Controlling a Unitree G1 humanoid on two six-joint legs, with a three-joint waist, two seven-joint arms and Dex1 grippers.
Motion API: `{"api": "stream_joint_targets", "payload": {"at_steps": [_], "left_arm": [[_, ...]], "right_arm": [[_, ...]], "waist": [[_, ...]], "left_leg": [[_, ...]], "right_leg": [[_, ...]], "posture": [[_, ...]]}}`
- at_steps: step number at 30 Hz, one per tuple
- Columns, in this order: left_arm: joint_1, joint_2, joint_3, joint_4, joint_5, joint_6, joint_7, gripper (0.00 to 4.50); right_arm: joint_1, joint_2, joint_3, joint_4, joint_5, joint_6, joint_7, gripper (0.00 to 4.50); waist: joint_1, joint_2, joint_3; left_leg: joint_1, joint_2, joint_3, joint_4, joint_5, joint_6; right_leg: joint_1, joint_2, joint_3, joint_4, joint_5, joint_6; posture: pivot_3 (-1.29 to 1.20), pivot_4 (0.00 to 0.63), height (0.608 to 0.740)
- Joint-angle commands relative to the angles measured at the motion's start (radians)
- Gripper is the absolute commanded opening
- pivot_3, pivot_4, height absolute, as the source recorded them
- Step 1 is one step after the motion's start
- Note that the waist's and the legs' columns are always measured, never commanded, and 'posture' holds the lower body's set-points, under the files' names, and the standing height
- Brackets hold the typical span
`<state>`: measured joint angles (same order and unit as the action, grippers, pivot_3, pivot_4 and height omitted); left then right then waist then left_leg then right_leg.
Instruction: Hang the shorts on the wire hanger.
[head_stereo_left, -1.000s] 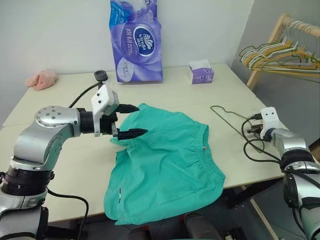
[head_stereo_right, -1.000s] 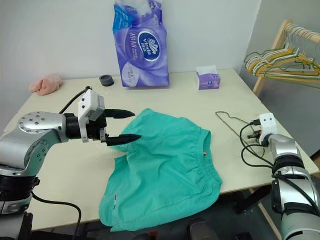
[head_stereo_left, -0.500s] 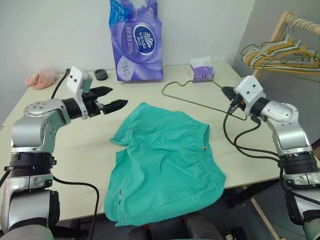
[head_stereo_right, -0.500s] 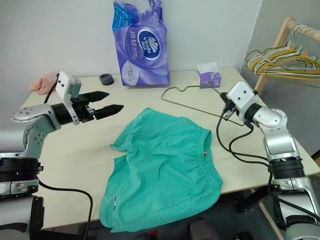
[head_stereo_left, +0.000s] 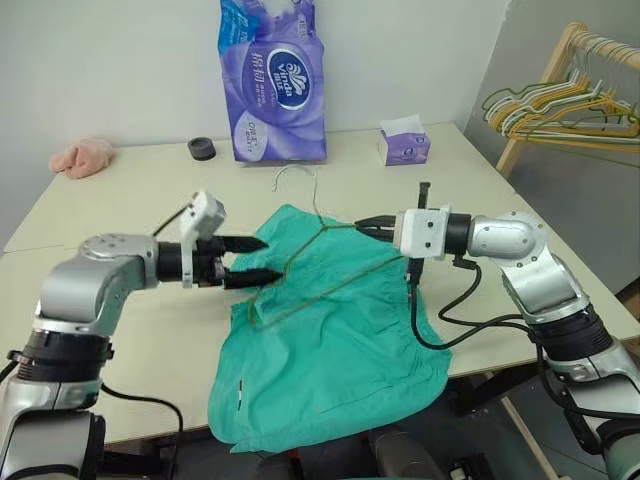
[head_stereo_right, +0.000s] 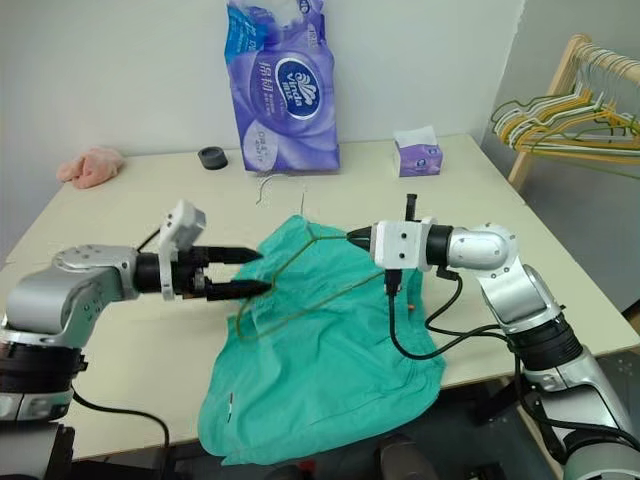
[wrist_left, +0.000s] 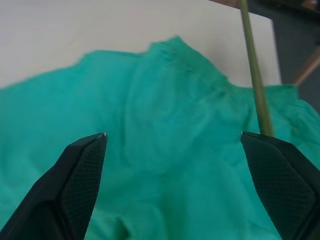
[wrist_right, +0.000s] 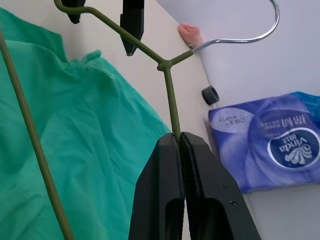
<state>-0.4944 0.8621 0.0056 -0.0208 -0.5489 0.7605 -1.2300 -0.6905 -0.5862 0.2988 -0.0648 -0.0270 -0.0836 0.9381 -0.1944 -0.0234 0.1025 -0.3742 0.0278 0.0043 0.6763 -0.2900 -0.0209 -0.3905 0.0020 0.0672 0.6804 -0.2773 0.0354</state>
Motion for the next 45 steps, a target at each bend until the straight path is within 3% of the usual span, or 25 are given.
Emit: {"api": "stream_joint_targets", "payload": {"at_steps": [1, 6, 10, 17, 19, 27, 41, 45], "left_arm": [[0.010, 0.032, 0.019, -0.058, -0.034, 0.015, -0.035, 4.50], [-0.003, 0.031, 0.051, 0.045, 0.045, -0.061, 0.053, 4.50], [-0.025, -0.034, 0.104, 0.123, 0.090, -0.130, 0.196, 4.50], [0.077, -0.004, 0.189, -0.054, -0.170, 0.095, 0.067, 4.50], [0.095, 0.010, 0.170, -0.081, -0.189, 0.123, 0.045, 4.50], [0.083, -0.012, 0.068, -0.019, -0.033, 0.002, 0.113, 4.50], [0.104, -0.124, -0.012, -0.073, -0.040, 0.024, 0.136, 4.50], [0.087, -0.138, 0.012, -0.045, -0.050, 0.033, 0.159, 3.66]], "right_arm": [[-0.044, 0.006, -0.024, -0.007, -0.003, -0.027, -0.004, 0.06], [-0.051, -0.006, -0.020, 0.042, -0.050, -0.083, -0.008, 0.06], [-0.053, -0.008, -0.022, 0.074, -0.080, -0.102, -0.023, 0.06], [-0.067, -0.023, -0.020, 0.133, -0.137, -0.101, -0.036, 0.06], [-0.085, -0.020, -0.016, 0.143, -0.153, -0.115, -0.046, 0.06], [-0.109, 0.004, -0.011, 0.114, -0.165, -0.122, -0.046, 0.06], [-0.098, 0.028, -0.013, 0.032, -0.135, -0.045, -0.018, 0.06], [-0.092, 0.027, -0.016, 0.021, -0.131, -0.035, -0.016, 0.00]], "waist": [[0.000, 0.000, 0.000], [0.000, 0.000, 0.000], [0.000, 0.000, 0.000], [-0.002, 0.000, 0.000], [0.000, 0.000, 0.000], [0.000, 0.001, 0.000], [0.000, 0.001, 0.000], [-0.001, 0.001, 0.000]], "left_leg": [[0.000, 0.000, 0.000, 0.000, 0.000, 0.000], [0.001, 0.000, 0.000, 0.000, 0.000, 0.000], [0.001, 0.000, 0.000, 0.000, 0.000, 0.000], [-0.001, 0.000, 0.000, 0.000, 0.000, 0.000], [-0.001, 0.000, -0.001, 0.000, 0.000, 0.000], [0.001, -0.001, -0.001, 0.000, 0.000, 0.000], [0.000, -0.001, -0.001, 0.000, 0.000, 0.000], [0.000, -0.001, -0.001, 0.000, 0.000, 0.000]], "right_leg": [[0.000, 0.000, 0.000, 0.000, 0.000, 0.000], [0.000, 0.000, 0.000, 0.000, 0.000, 0.000], [0.000, 0.000, -0.001, 0.000, 0.000, 0.000], [-0.001, -0.002, 0.000, 0.000, 0.003, -0.005], [-0.001, -0.002, -0.001, 0.000, 0.003, -0.005], [0.001, -0.001, -0.002, 0.001, 0.002, -0.004], [0.001, -0.001, -0.002, 0.000, 0.003, -0.005], [0.001, -0.001, -0.002, 0.001, 0.003, -0.005]], "posture": [[-0.17, 0.063, 0.740], [-0.17, 0.062, 0.740], [-0.17, 0.063, 0.740], [-0.16, 0.064, 0.740], [-0.16, 0.063, 0.740], [-0.17, 0.063, 0.740], [-0.18, 0.066, 0.740], [-0.19, 0.067, 0.740]]}}
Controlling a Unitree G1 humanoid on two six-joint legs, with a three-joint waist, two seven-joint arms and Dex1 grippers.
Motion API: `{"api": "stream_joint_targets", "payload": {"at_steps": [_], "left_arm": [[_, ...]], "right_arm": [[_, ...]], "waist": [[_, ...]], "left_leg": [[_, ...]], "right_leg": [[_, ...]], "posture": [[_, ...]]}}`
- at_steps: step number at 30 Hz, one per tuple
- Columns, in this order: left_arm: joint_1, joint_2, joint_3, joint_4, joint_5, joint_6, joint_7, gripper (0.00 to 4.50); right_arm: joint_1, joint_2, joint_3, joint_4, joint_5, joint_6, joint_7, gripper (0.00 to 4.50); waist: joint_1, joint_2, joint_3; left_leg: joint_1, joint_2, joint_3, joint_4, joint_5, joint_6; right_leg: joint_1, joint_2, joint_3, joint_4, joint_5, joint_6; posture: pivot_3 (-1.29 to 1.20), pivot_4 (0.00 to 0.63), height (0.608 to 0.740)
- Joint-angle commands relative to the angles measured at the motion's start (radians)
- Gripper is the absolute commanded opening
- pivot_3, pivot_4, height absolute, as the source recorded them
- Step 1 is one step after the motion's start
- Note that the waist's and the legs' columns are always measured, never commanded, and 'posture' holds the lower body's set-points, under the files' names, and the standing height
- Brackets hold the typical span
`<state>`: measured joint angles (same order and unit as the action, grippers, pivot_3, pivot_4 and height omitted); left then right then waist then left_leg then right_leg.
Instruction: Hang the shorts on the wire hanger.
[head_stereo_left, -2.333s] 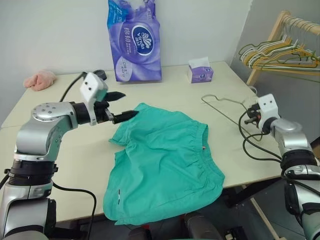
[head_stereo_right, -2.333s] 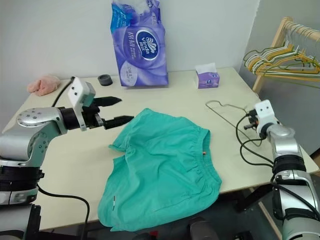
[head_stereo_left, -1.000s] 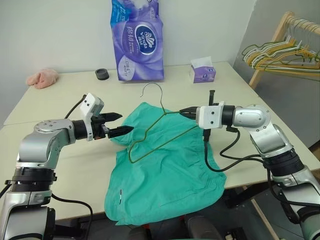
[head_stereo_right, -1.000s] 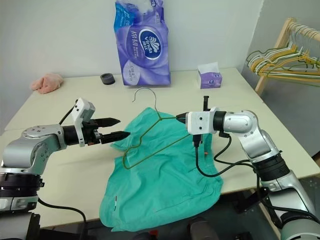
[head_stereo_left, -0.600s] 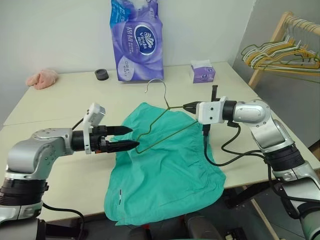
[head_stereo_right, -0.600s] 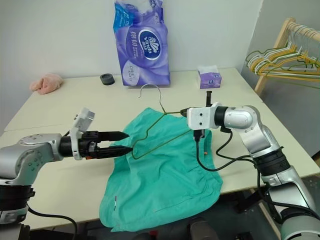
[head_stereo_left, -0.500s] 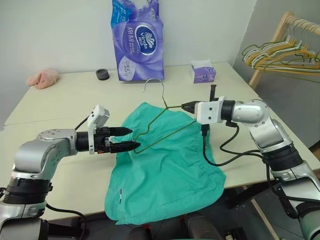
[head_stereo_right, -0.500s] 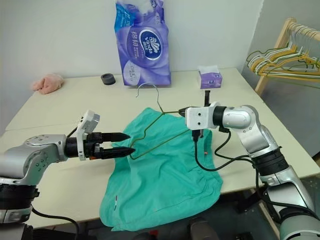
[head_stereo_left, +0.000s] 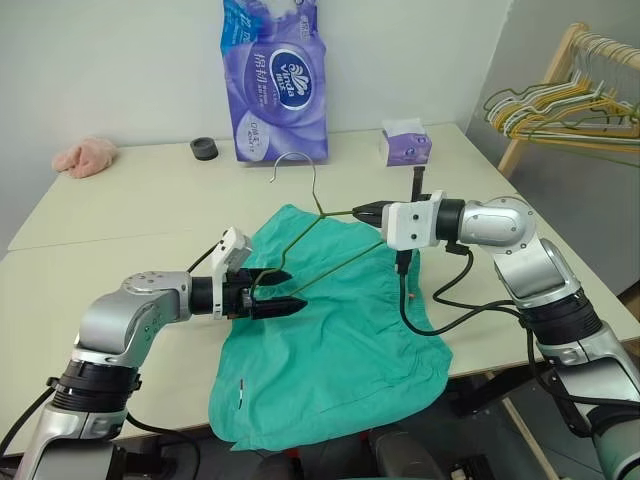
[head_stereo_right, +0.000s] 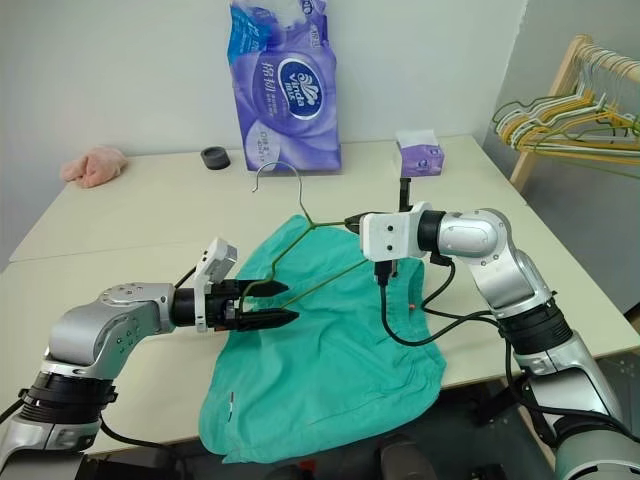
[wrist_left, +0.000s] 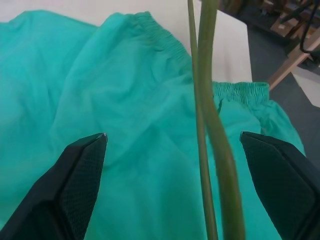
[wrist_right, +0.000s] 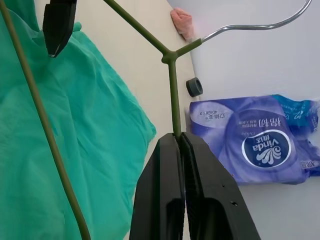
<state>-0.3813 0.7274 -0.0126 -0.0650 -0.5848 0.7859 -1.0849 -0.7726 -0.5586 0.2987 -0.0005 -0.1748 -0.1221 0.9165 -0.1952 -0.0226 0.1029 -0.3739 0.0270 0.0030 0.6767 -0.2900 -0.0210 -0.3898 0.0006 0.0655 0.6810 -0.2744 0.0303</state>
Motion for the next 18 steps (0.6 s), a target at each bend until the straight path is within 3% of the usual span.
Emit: {"api": "stream_joint_targets", "payload": {"at_steps": [1, 12, 15, 18], "left_arm": [[-0.029, -0.002, 0.029, 0.001, -0.012, 0.008, 0.014, 3.34], [-0.005, 0.005, 0.010, -0.038, -0.006, 0.017, 0.017, 0.11], [0.000, 0.011, 0.008, -0.040, 0.008, 0.007, 0.020, 0.05], [0.003, 0.023, 0.017, -0.028, 0.023, -0.008, 0.022, 0.00]], "right_arm": [[-0.008, -0.001, -0.016, -0.045, 0.018, 0.005, 0.006, 0.00], [0.006, 0.001, -0.012, -0.066, 0.026, 0.022, 0.017, 0.00], [0.032, -0.030, 0.005, -0.101, 0.066, 0.013, 0.096, 0.00], [0.058, -0.041, -0.013, -0.150, 0.115, 0.070, 0.124, 0.73]], "waist": [[0.000, 0.000, 0.000], [-0.001, 0.000, 0.000], [0.000, 0.000, 0.000], [0.000, 0.000, 0.000]], "left_leg": [[0.000, 0.000, 0.000, 0.000, 0.000, 0.000], [0.000, 0.000, 0.000, 0.000, 0.000, 0.000], [0.000, 0.000, 0.000, 0.000, 0.000, 0.000], [0.000, 0.000, 0.000, 0.000, 0.000, 0.000]], "right_leg": [[0.000, 0.000, 0.000, 0.000, 0.000, 0.000], [0.000, 0.000, 0.000, 0.000, 0.000, 0.000], [0.000, 0.000, 0.000, 0.000, 0.000, 0.000], [0.000, 0.000, 0.000, -0.001, 0.000, 0.000]], "posture": [[-0.19, 0.067, 0.740], [-0.18, 0.063, 0.740], [-0.18, 0.060, 0.740], [-0.19, 0.059, 0.740]]}}
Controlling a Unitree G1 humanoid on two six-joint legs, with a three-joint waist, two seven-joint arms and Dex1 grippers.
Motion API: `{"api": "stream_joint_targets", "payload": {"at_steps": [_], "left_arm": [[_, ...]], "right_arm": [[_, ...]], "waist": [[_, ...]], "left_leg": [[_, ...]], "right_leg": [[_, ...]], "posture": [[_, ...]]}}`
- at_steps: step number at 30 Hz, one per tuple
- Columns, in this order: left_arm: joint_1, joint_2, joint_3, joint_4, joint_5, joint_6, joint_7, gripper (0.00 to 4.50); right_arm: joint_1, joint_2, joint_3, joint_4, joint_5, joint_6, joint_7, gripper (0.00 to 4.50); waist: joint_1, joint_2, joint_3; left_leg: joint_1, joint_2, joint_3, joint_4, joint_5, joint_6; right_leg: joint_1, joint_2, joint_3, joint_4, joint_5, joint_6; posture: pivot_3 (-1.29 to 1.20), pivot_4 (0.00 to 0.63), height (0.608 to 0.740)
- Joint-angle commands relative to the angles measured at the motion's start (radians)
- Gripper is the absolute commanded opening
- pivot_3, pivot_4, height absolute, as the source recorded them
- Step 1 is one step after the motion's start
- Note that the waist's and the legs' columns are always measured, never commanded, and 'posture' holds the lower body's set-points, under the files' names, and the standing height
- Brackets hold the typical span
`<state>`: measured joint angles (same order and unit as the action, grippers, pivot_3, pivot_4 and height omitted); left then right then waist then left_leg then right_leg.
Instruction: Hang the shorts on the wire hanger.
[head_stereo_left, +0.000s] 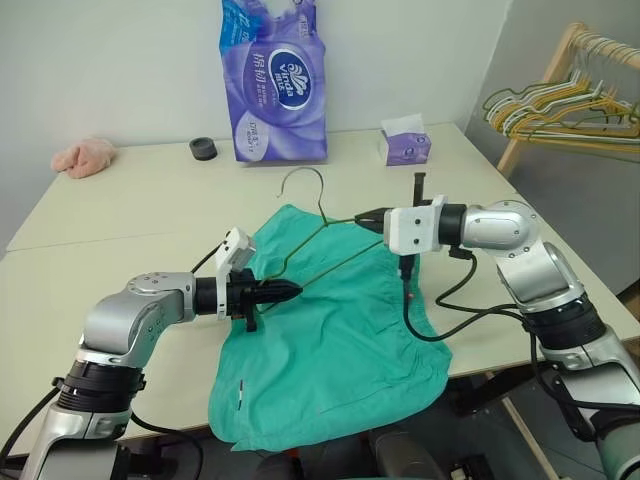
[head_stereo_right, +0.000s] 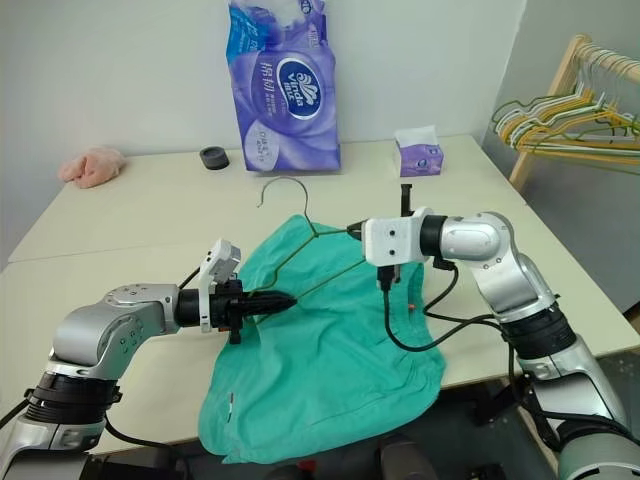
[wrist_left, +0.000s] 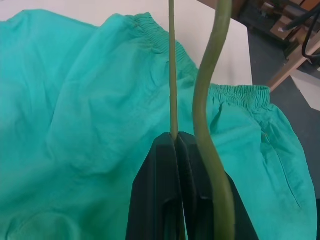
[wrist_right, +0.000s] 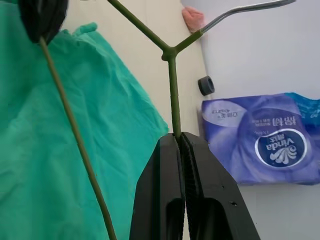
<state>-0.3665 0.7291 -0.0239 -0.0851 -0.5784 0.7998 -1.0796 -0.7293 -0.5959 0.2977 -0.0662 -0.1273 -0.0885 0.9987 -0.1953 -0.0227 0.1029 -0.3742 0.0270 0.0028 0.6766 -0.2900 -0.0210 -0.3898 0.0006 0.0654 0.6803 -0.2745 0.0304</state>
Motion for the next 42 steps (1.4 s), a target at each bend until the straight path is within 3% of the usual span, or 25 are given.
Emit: {"api": "stream_joint_targets", "payload": {"at_steps": [1, 6, 11, 17, 27, 30, 41, 42], "left_arm": [[-0.011, 0.028, 0.032, -0.004, 0.020, -0.026, 0.014, 0.00], [-0.006, 0.060, 0.044, -0.002, 0.030, -0.041, 0.000, 0.00], [0.018, 0.151, -0.010, -0.079, 0.059, -0.109, -0.114, 0.00], [-0.063, 0.209, -0.076, -0.104, 0.101, -0.180, -0.225, 0.00], [-0.115, 0.210, -0.111, -0.089, 0.142, -0.216, -0.278, 0.00], [-0.112, 0.208, -0.112, -0.092, 0.148, -0.220, -0.280, 0.00], [-0.097, 0.200, -0.105, -0.110, 0.143, -0.214, -0.285, 0.00], [-0.096, 0.199, -0.104, -0.111, 0.140, -0.212, -0.286, 0.00]], "right_arm": [[0.021, -0.007, -0.022, -0.102, 0.079, 0.059, 0.044, 1.09], [0.067, -0.056, -0.089, -0.197, 0.170, 0.253, 0.067, 2.69], [0.100, -0.125, -0.141, -0.268, 0.282, 0.537, 0.094, 4.40], [0.123, -0.190, -0.089, -0.320, 0.347, 0.741, 0.141, 4.46], [0.072, -0.198, 0.045, -0.294, 0.326, 0.769, 0.196, 4.46], [0.052, -0.204, 0.071, -0.287, 0.324, 0.767, 0.219, 3.83], [0.036, -0.195, 0.131, -0.259, 0.281, 0.769, 0.217, 0.15], [0.036, -0.194, 0.134, -0.256, 0.275, 0.769, 0.213, 0.03]], "waist": [[0.000, 0.000, 0.000], [0.001, 0.000, 0.000], [0.001, 0.000, 0.000], [0.001, 0.000, 0.000], [-0.003, 0.000, 0.000], [-0.002, 0.000, 0.000], [-0.001, 0.000, 0.000], [-0.001, 0.000, 0.000]], "left_leg": [[0.000, 0.000, 0.000, 0.000, 0.000, 0.000], [0.000, 0.000, 0.000, 0.000, 0.000, 0.000], [0.000, 0.000, 0.000, 0.000, 0.000, 0.000], [0.000, 0.000, 0.000, 0.000, 0.000, 0.000], [-0.002, 0.001, 0.001, 0.000, 0.000, 0.000], [-0.004, 0.000, 0.001, 0.000, 0.000, 0.000], [-0.007, 0.001, 0.000, 0.001, 0.000, 0.000], [-0.007, 0.001, 0.000, 0.001, 0.000, 0.000]], "right_leg": [[0.000, 0.000, 0.000, 0.000, 0.000, 0.000], [0.000, 0.000, 0.000, 0.000, -0.001, 0.001], [0.000, 0.000, 0.000, 0.000, -0.001, 0.001], [0.000, 0.000, 0.000, 0.000, -0.003, 0.005], [-0.002, 0.002, 0.001, 0.000, -0.003, 0.005], [-0.005, 0.002, 0.001, 0.000, -0.003, 0.005], [-0.008, 0.002, 0.001, 0.000, -0.003, 0.005], [-0.008, 0.002, 0.001, 0.000, -0.003, 0.005]], "posture": [[-0.19, 0.059, 0.740], [-0.19, 0.060, 0.740], [-0.19, 0.058, 0.740], [-0.20, 0.054, 0.740], [-0.20, 0.051, 0.740], [-0.19, 0.053, 0.740], [-0.19, 0.058, 0.740], [-0.19, 0.058, 0.740]]}}
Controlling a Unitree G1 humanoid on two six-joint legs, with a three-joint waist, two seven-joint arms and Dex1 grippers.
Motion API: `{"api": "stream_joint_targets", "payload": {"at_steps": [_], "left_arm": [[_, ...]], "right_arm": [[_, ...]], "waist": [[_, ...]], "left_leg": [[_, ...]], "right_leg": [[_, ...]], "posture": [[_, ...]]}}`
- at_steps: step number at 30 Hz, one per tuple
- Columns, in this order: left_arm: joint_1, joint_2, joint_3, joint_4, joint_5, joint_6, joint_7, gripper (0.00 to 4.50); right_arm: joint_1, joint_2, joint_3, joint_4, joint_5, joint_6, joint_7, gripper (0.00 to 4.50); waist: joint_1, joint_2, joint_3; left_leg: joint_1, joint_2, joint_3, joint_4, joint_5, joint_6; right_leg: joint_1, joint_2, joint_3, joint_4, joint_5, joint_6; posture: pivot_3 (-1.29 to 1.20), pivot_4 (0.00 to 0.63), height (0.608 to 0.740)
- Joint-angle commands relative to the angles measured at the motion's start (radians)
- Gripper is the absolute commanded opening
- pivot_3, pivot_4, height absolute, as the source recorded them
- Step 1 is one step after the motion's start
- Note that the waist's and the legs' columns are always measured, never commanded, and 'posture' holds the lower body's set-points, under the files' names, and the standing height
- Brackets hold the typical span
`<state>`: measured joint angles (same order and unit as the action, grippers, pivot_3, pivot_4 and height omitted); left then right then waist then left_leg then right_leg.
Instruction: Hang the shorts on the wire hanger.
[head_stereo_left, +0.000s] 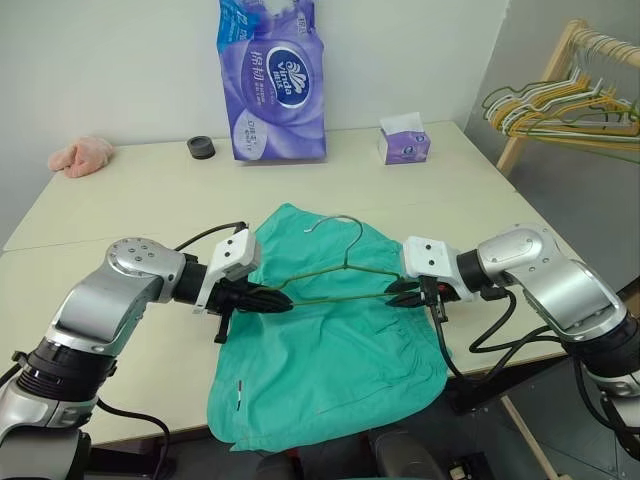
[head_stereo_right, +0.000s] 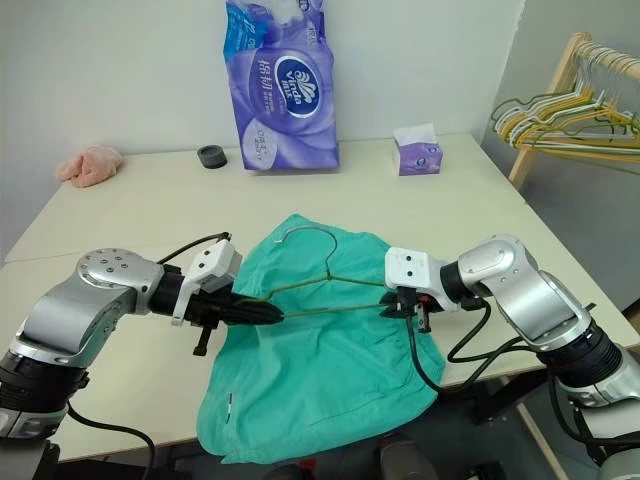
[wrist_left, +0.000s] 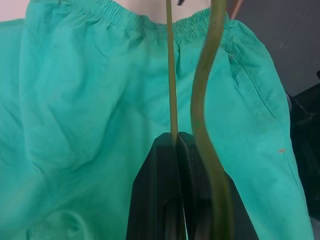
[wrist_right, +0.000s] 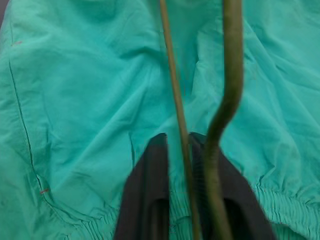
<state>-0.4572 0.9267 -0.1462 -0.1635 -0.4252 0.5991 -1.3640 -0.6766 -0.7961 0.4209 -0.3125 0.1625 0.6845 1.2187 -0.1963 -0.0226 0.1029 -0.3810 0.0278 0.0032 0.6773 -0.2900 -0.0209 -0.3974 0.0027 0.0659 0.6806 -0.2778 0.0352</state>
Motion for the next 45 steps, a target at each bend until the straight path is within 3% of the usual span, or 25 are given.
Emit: {"api": "stream_joint_targets", "payload": {"at_steps": [1, 7, 13, 16, 21, 25, 30, 34, 41, 45], "left_arm": [[-0.005, 0.000, 0.020, -0.035, -0.018, -0.008, -0.003, 0.00], [-0.007, -0.010, 0.028, -0.027, -0.014, -0.005, 0.016, 0.00], [-0.026, -0.046, 0.087, 0.058, 0.004, -0.029, 0.105, 1.60], [-0.066, -0.083, 0.189, 0.171, 0.008, -0.052, 0.232, 2.50], [-0.113, -0.104, 0.323, 0.293, -0.011, -0.054, 0.358, 2.50], [-0.095, -0.100, 0.383, 0.319, -0.044, -0.025, 0.371, 2.50], [0.121, -0.040, 0.318, 0.120, -0.112, 0.028, 0.194, 2.50], [0.121, -0.034, 0.303, 0.116, -0.125, 0.033, 0.151, 2.50], [0.096, -0.014, 0.265, 0.078, -0.164, 0.041, 0.041, 2.50], [0.105, 0.000, 0.217, 0.046, -0.142, 0.017, 0.007, 2.50]], "right_arm": [[-0.014, 0.005, 0.013, -0.010, -0.020, -0.005, -0.007, 0.03], [-0.004, 0.004, 0.009, -0.016, -0.033, -0.006, -0.010, 0.03], [0.024, 0.001, -0.031, -0.017, -0.014, 0.029, -0.041, 0.00], [0.061, -0.004, -0.094, 0.011, 0.017, 0.079, -0.072, 0.00], [0.116, 0.000, -0.191, 0.051, 0.073, 0.178, -0.123, 0.00], [0.175, -0.009, -0.288, 0.062, 0.128, 0.271, -0.163, 0.00], [0.376, -0.067, -0.505, -0.005, 0.230, 0.452, -0.214, 0.00], [0.503, -0.091, -0.612, -0.075, 0.289, 0.525, -0.240, 0.00], [0.729, -0.124, -0.826, -0.114, 0.394, 0.605, -0.226, 0.00], [0.842, -0.157, -0.863, -0.140, 0.427, 0.587, -0.214, 0.00]], "waist": [[0.000, 0.000, 0.000], [0.000, 0.000, 0.000], [0.000, 0.000, 0.000], [0.001, 0.000, 0.000], [0.001, -0.001, 0.000], [0.001, -0.001, -0.001], [0.004, -0.001, -0.001], [0.008, -0.001, 0.000], [-0.002, -0.001, 0.000], [-0.006, -0.001, 0.000]], "left_leg": [[0.000, 0.000, 0.000, 0.000, 0.000, 0.000], [-0.001, 0.000, 0.000, 0.000, 0.000, 0.000], [-0.001, 0.000, 0.000, 0.001, 0.000, 0.000], [-0.001, 0.000, 0.000, 0.001, 0.000, 0.000], [-0.001, 0.000, 0.000, 0.001, 0.000, 0.000], [-0.002, 0.000, 0.000, 0.001, 0.000, 0.000], [-0.003, -0.001, 0.001, 0.000, 0.000, 0.000], [-0.009, -0.001, -0.001, 0.001, 0.000, 0.000], [-0.004, -0.001, 0.003, 0.000, 0.000, 0.000], [-0.004, 0.000, 0.006, 0.000, 0.000, 0.000]], "right_leg": [[0.000, 0.000, 0.000, 0.000, 0.000, 0.000], [-0.001, 0.000, 0.000, 0.000, 0.000, 0.000], [-0.001, 0.000, 0.000, 0.001, 0.000, 0.000], [-0.001, 0.000, 0.000, 0.001, 0.000, 0.000], [-0.001, -0.001, 0.000, 0.001, 0.000, 0.000], [-0.002, -0.001, 0.000, 0.001, 0.003, -0.004], [-0.002, -0.003, 0.000, 0.000, 0.003, -0.004], [-0.007, -0.003, -0.002, 0.001, 0.002, -0.003], [-0.005, 0.001, 0.002, 0.001, 0.001, 0.003], [-0.005, 0.002, 0.004, 0.000, 0.001, 0.003]], "posture": [[-0.19, 0.059, 0.740], [-0.19, 0.058, 0.740], [-0.20, 0.061, 0.740], [-0.20, 0.064, 0.740], [-0.20, 0.064, 0.740], [-0.19, 0.064, 0.740], [-0.22, 0.075, 0.740], [-0.24, 0.079, 0.740], [-0.26, 0.084, 0.740], [-0.27, 0.086, 0.740]]}}
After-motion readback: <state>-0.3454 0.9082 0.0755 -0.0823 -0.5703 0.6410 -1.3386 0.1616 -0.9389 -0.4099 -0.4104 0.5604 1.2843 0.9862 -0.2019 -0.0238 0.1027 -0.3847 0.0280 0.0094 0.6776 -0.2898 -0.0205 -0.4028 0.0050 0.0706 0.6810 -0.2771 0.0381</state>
